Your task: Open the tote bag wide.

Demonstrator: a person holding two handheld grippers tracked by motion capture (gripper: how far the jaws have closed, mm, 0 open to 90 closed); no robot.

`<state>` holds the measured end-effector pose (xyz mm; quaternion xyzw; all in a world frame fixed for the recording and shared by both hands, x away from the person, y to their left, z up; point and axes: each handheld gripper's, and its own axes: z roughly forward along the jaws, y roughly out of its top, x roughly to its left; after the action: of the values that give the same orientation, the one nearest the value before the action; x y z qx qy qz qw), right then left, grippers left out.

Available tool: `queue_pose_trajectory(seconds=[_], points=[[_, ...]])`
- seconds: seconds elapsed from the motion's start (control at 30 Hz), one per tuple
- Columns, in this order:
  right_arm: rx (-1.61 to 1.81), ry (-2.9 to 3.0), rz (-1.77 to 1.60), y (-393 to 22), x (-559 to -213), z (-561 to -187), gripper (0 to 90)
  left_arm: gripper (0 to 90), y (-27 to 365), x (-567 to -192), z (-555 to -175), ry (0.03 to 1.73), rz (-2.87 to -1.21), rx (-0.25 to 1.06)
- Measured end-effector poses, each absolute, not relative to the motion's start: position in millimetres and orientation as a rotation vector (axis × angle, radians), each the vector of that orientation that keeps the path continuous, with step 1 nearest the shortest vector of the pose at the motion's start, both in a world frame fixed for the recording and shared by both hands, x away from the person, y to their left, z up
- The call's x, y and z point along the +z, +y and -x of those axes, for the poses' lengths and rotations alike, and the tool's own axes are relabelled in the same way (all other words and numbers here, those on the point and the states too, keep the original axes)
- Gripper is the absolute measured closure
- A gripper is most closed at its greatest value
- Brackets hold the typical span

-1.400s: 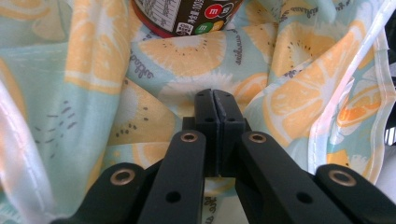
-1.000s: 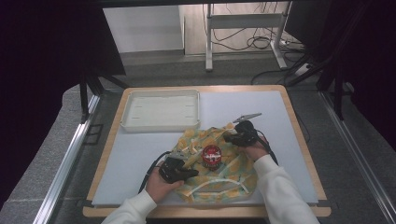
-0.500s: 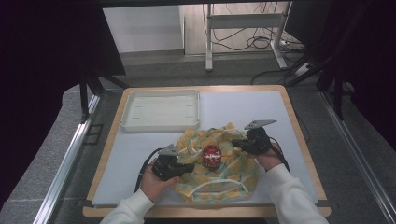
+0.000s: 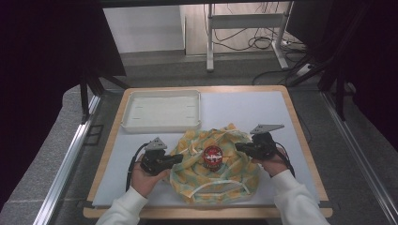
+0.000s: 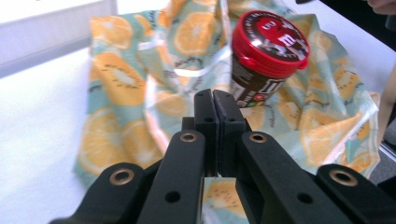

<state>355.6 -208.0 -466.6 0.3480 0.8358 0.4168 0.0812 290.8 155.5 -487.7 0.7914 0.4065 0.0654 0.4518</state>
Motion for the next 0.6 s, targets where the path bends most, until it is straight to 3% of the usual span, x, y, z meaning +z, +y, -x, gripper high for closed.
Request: queue_pose_trajectory(seconds=[0.43,0.5,0.53,0.6], points=[[1.278,2.489,-1.005,-205,-462,-355,84.2,83.2,169,-488,-294,1.027,-1.934,0.194],[1.289,2.482,-0.987,-207,-461,-354,73.3,73.0,170,-488,-294,1.027,-1.928,0.21],[1.289,2.482,-0.987,-207,-461,-354,73.3,73.0,170,-488,-293,1.023,-1.923,0.225],[1.296,2.471,-0.979,-207,-460,-353,62.3,60.3,172,-486,-291,1.025,-1.917,0.251]])
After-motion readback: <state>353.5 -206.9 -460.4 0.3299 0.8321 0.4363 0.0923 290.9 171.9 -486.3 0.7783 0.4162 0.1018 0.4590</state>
